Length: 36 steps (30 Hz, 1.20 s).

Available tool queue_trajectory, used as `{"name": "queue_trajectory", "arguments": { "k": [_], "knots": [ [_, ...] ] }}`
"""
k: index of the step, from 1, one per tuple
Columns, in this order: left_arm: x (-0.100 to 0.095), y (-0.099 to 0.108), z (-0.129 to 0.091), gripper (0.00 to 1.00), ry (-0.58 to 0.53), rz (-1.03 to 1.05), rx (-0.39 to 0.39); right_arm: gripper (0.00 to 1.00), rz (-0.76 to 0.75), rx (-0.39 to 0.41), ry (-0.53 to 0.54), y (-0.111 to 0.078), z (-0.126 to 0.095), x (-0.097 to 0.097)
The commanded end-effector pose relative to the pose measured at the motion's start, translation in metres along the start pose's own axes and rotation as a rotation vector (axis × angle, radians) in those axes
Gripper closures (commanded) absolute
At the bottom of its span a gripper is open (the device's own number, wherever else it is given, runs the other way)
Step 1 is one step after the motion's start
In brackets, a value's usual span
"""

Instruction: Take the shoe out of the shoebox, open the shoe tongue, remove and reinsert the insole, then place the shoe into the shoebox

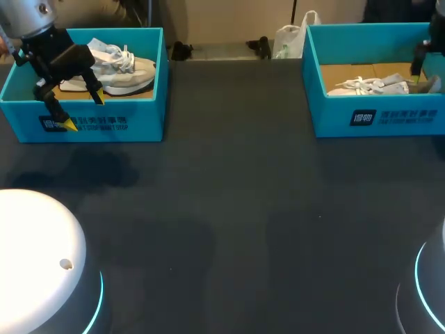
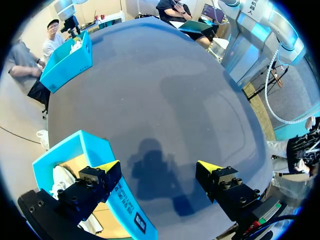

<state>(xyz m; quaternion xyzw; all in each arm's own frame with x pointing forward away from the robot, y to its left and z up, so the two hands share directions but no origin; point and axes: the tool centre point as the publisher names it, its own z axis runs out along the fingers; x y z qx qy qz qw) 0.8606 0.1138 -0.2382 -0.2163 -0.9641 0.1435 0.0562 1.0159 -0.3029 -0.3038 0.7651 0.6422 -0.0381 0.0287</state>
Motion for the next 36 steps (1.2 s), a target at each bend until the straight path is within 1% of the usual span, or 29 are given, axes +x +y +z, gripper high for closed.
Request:
{"name": "queue_trajectory", "arguments": {
  "k": [1,5,6,7,9,12,13,20,24,28,30,33,34,35,36],
  "knots": [
    [0.0,0.0,0.0,0.0,0.001,0.0,-0.002,0.0,0.0,-0.032,-0.012,-0.02,-0.032,0.004],
    [0.0,0.0,0.0,0.0,0.001,0.0,-0.002,0.0,-0.006,-0.024,0.019,-0.032,-0.054,0.012],
    [0.0,0.0,0.0,0.0,0.001,0.0,-0.002,0.0,-0.006,-0.024,0.019,-0.032,-0.054,0.012],
    [0.0,0.0,0.0,0.0,0.001,0.0,-0.002,0.0,-0.003,-0.024,0.01,-0.038,-0.061,0.016],
    [0.0,0.0,0.0,0.0,0.001,0.0,-0.002,0.0,0.004,-0.022,0.032,-0.048,-0.072,0.019],
    [0.0,0.0,0.0,0.0,0.001,0.0,-0.002,0.0,0.006,-0.011,0.045,-0.062,-0.081,0.025],
    [0.0,0.0,0.0,0.0,0.001,0.0,-0.002,0.0,0.008,-0.005,0.059,-0.067,-0.084,0.027],
    [0.0,0.0,0.0,0.0,0.001,0.0,-0.002,0.0,0.022,0.013,0.061,-0.091,-0.097,0.04],
    [0.0,0.0,0.0,0.0,0.001,0.0,-0.002,0.0,0.015,0.007,0.079,-0.101,-0.105,0.048],
    [0.0,0.0,0.0,0.0,0.001,0.0,-0.002,0.0,0.015,0.007,0.079,-0.101,-0.105,0.048],
    [-0.007,0.01,-0.007,0.0,-0.005,0.027,0.004,0.0,0.015,0.007,0.079,-0.101,-0.105,0.048],
    [-0.023,0.031,-0.02,0.0,0.022,0.106,0.017,0.0,0.015,0.007,0.079,-0.101,-0.105,0.048],
    [-0.03,0.039,-0.023,0.0,0.021,0.123,0.01,0.0,0.015,0.007,0.079,-0.101,-0.105,0.048],
    [-0.037,0.048,-0.027,0.0,0.021,0.156,-0.018,0.0,0.015,0.007,0.079,-0.101,-0.105,0.048],
    [-0.043,0.057,-0.032,0.0,0.03,0.196,-0.029,0.0,0.015,0.007,0.079,-0.101,-0.105,0.048]
  ]
}}
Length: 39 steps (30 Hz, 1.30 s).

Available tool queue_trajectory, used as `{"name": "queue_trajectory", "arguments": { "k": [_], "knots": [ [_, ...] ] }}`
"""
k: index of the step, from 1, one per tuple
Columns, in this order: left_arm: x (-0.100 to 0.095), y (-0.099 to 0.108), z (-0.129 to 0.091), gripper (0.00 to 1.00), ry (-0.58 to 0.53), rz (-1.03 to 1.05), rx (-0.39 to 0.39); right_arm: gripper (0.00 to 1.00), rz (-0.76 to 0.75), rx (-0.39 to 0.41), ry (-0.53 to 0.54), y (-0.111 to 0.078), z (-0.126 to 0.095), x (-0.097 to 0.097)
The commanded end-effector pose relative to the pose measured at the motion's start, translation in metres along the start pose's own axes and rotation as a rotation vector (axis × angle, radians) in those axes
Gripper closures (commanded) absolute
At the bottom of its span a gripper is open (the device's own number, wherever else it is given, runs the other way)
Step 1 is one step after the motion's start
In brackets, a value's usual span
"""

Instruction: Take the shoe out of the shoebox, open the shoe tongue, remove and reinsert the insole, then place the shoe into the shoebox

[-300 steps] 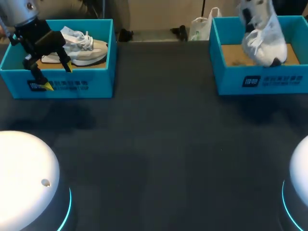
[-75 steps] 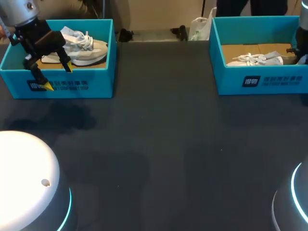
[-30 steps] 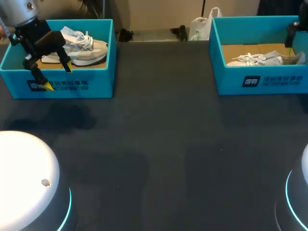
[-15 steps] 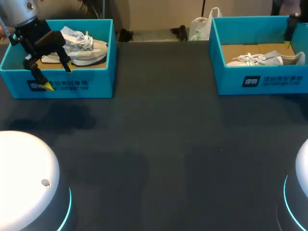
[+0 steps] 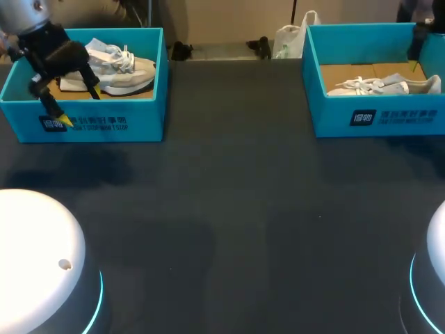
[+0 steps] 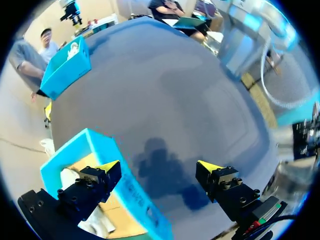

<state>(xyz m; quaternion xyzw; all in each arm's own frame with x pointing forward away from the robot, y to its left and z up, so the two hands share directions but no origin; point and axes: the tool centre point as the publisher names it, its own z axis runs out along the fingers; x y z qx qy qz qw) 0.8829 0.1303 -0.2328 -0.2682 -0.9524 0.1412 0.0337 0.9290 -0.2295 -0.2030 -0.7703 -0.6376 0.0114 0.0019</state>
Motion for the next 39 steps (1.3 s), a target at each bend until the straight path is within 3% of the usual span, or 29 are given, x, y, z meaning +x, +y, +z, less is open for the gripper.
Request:
{"name": "queue_trajectory", "arguments": {
  "k": [1,3,5,8,21,23,25,27,34,39],
  "knots": [
    [-0.033,0.048,-0.023,0.0,0.05,0.103,-0.028,0.0,0.002,-0.006,-0.001,-0.002,0.0,0.0],
    [-0.039,0.064,-0.035,0.0,0.092,0.209,-0.014,0.0,0.002,-0.006,-0.001,-0.002,0.0,0.0],
    [-0.046,0.077,-0.042,0.0,0.089,0.235,-0.049,0.0,0.002,-0.006,-0.001,-0.002,0.0,0.0],
    [-0.057,0.115,-0.062,0.0,0.083,0.459,-0.08,0.0,0.002,-0.006,-0.001,-0.002,0.0,0.0],
    [-0.059,0.112,-0.056,0.0,0.09,0.523,-0.083,0.0,0.002,-0.006,-0.001,-0.002,0.0,0.0],
    [-0.066,0.122,-0.055,0.0,0.076,0.587,-0.163,0.0,0.002,-0.006,-0.001,-0.002,0.0,0.0],
    [-0.077,0.138,-0.054,0.0,0.088,0.653,-0.173,0.0,0.002,-0.006,-0.001,-0.002,0.0,0.0],
    [-0.086,0.154,-0.054,0.0,0.081,0.713,-0.254,0.0,0.002,-0.006,-0.001,-0.002,0.0,0.0],
    [-0.123,0.219,-0.061,0.0,0.14,0.885,-0.32,0.0,0.002,-0.006,-0.001,-0.002,0.0,0.0],
    [-0.123,0.219,-0.061,0.0,0.14,0.885,-0.32,0.0,0.002,-0.006,-0.001,-0.002,0.0,0.0]
  ]
}}
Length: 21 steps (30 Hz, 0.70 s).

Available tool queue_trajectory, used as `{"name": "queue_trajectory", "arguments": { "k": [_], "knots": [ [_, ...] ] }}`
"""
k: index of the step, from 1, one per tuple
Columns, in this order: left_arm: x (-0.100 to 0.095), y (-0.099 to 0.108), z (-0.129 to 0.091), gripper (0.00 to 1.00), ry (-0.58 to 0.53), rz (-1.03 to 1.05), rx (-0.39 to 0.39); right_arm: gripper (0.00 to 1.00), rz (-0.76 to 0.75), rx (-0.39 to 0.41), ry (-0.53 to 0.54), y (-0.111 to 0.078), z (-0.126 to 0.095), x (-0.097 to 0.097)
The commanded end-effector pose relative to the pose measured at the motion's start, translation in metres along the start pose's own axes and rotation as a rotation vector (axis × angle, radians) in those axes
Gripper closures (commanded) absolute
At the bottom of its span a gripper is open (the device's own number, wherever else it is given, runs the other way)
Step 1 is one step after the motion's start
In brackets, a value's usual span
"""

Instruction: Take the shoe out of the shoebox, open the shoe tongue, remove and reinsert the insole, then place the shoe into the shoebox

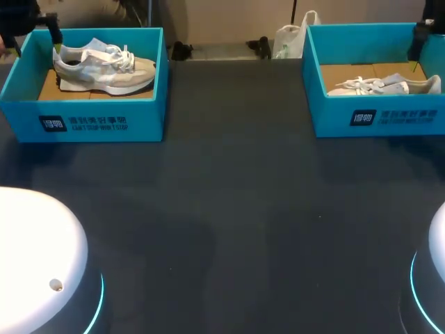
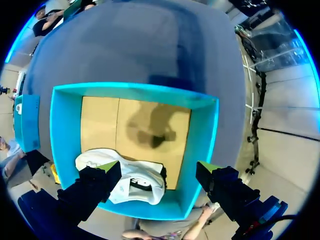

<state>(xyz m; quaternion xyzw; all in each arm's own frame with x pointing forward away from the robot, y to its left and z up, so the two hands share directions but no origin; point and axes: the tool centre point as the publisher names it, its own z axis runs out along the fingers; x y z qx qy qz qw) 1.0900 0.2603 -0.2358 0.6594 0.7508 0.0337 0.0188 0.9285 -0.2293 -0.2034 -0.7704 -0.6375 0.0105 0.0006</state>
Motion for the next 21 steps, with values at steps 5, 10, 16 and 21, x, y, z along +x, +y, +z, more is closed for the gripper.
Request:
{"name": "queue_trajectory", "arguments": {
  "k": [5,10,16,21],
  "knots": [
    [-0.002,0.016,0.001,0.0,0.006,-0.002,0.029,0.0,0.002,-0.003,-0.001,-0.001,0.0,0.0],
    [-0.005,0.042,0.015,0.0,-0.001,0.025,0.014,0.0,0.002,-0.003,-0.001,-0.001,0.0,0.0],
    [0.0,0.076,0.022,0.0,-0.043,0.048,-0.011,0.0,0.002,-0.003,-0.001,-0.001,0.0,0.0],
    [0.003,0.098,0.028,0.0,-0.083,0.126,0.02,0.0,0.002,-0.003,-0.001,-0.001,0.0,0.0]
  ]
}}
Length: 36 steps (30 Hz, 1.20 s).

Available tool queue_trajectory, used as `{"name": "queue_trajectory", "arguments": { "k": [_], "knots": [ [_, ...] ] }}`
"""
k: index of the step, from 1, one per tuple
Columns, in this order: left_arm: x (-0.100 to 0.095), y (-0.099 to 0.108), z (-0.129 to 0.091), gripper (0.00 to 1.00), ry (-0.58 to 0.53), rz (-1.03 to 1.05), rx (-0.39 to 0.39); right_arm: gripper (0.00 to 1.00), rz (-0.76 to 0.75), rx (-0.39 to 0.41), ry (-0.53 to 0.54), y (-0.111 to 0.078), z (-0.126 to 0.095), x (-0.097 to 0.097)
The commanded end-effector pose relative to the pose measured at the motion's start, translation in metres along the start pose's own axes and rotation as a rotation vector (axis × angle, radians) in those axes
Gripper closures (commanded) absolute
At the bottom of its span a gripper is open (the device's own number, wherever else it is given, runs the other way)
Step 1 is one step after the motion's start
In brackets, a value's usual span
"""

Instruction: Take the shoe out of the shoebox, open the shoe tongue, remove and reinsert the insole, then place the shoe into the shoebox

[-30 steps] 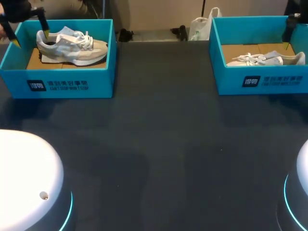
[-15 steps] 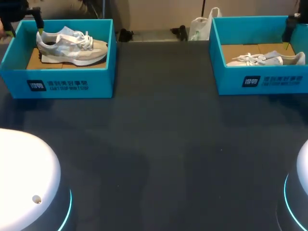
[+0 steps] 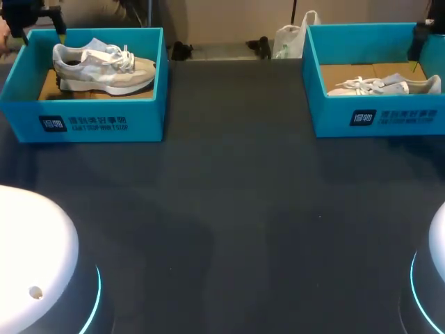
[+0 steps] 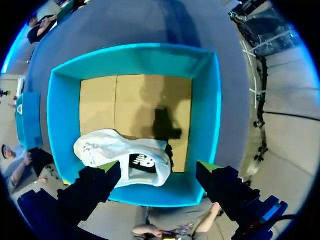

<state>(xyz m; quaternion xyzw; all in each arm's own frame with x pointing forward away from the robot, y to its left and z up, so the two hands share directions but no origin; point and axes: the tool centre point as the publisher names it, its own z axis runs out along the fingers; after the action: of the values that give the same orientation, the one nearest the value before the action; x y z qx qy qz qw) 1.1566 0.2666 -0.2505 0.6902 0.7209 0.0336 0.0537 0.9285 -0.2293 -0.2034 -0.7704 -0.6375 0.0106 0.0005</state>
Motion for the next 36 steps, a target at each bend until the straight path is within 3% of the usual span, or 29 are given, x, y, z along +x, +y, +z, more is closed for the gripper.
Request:
{"name": "queue_trajectory", "arguments": {
  "k": [1,12,27,36],
  "knots": [
    [0.009,0.031,0.009,0.0,-0.031,0.04,0.066,0.0,0.002,-0.003,0.0,-0.001,0.0,0.0],
    [0.009,0.031,0.009,0.0,-0.031,0.04,0.066,0.0,0.002,-0.003,0.0,-0.001,0.0,0.0],
    [0.018,0.071,0.046,0.0,-0.05,0.095,0.074,0.0,0.002,-0.003,0.0,-0.001,0.0,0.0],
    [0.01,0.073,0.067,0.0,-0.016,0.112,0.092,0.0,0.002,-0.003,0.0,-0.001,0.0,0.0]
  ]
}}
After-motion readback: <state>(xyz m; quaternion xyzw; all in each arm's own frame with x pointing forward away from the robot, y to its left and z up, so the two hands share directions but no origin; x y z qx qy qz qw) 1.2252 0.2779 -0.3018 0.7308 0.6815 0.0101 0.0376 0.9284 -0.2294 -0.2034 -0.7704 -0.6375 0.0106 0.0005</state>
